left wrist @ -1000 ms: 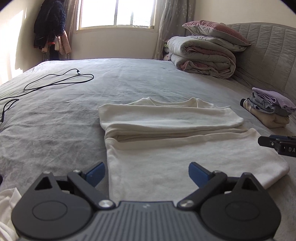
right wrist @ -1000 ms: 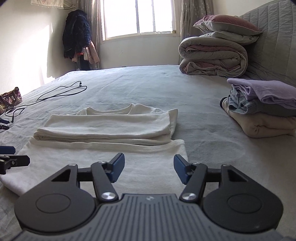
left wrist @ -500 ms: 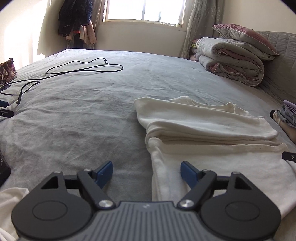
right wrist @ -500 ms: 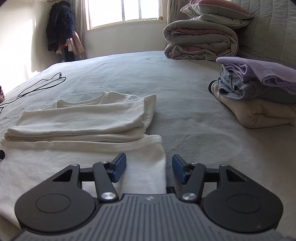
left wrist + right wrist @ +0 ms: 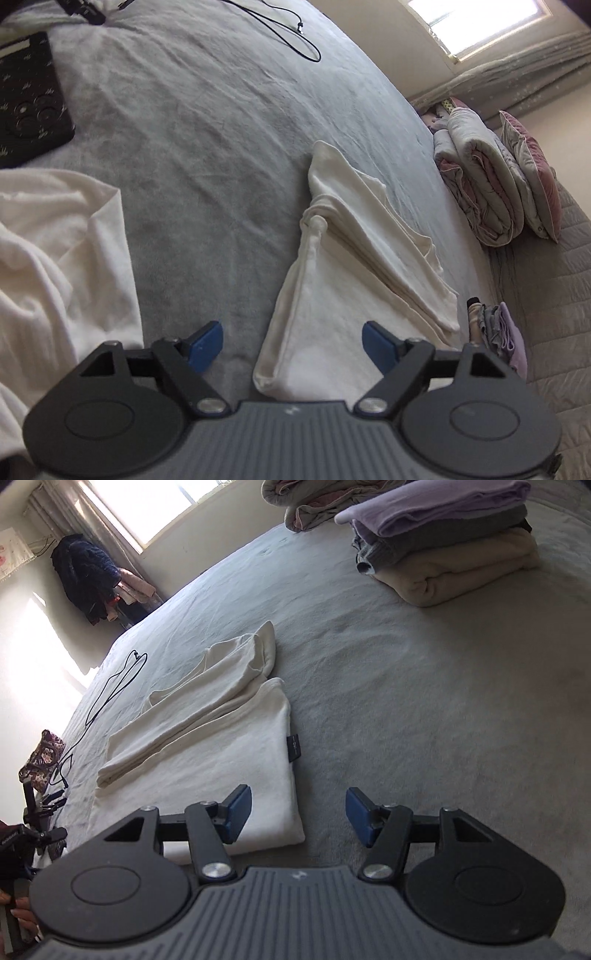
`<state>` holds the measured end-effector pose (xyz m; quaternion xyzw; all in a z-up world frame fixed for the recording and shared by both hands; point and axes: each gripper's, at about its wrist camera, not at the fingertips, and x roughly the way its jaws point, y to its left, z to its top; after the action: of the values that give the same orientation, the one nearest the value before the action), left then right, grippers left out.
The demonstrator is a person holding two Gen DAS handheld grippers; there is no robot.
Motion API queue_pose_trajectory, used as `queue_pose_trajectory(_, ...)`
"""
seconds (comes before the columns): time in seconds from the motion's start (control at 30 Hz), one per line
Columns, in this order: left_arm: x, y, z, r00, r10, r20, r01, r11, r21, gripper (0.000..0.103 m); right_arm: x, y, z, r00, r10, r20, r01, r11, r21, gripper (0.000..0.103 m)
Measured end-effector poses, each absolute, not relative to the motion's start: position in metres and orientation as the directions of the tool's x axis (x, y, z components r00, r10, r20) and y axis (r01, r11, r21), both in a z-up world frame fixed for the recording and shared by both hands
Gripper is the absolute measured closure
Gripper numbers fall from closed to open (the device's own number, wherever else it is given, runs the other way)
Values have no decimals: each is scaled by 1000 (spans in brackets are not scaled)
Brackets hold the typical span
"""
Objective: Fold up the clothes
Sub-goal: 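Grasp the folded shirt edge with both grippers and fold it over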
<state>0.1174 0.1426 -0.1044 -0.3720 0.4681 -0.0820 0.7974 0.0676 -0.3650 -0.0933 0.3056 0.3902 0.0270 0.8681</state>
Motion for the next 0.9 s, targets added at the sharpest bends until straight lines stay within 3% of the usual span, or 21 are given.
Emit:
queue_pose_trajectory(0.3, 81, 125, -127, 568, -512, -645, -329, 576, -748, 31, 50, -350, -107, 711, 385, -588, 259, 634, 728, 43)
queue_pose_trajectory(0.37, 77, 117, -129, 595, -488, -638, -345, 562, -752, 38, 52, -350, -112, 731, 374, -571, 276, 604, 748, 45)
queue_pose_trajectory(0.57, 73, 103, -134, 661, -390, -641, -381, 562, -734, 66, 56, -359, -127, 788, 323, -524, 337, 487, 806, 63)
queue_pose_trajectory(0.63, 74, 101, -136, 672, -367, -643, -396, 555, -731, 76, 56, -362, -132, 792, 308, -527, 361, 461, 811, 83)
queue_pose_trajectory(0.67, 75, 101, -136, 672, -359, -648, -405, 554, -727, 85, 55, -363, -134, 793, 307, -526, 366, 449, 815, 86)
queue_pose_trajectory(0.73, 76, 105, -137, 675, -367, -640, -410, 534, -739, 94, 54, -366, -135, 795, 314, -519, 368, 430, 824, 91)
queue_pose_trajectory(0.9, 72, 113, -132, 717, -373, -589, -377, 503, -777, 99, 50, -373, -126, 797, 308, -519, 366, 437, 821, 93)
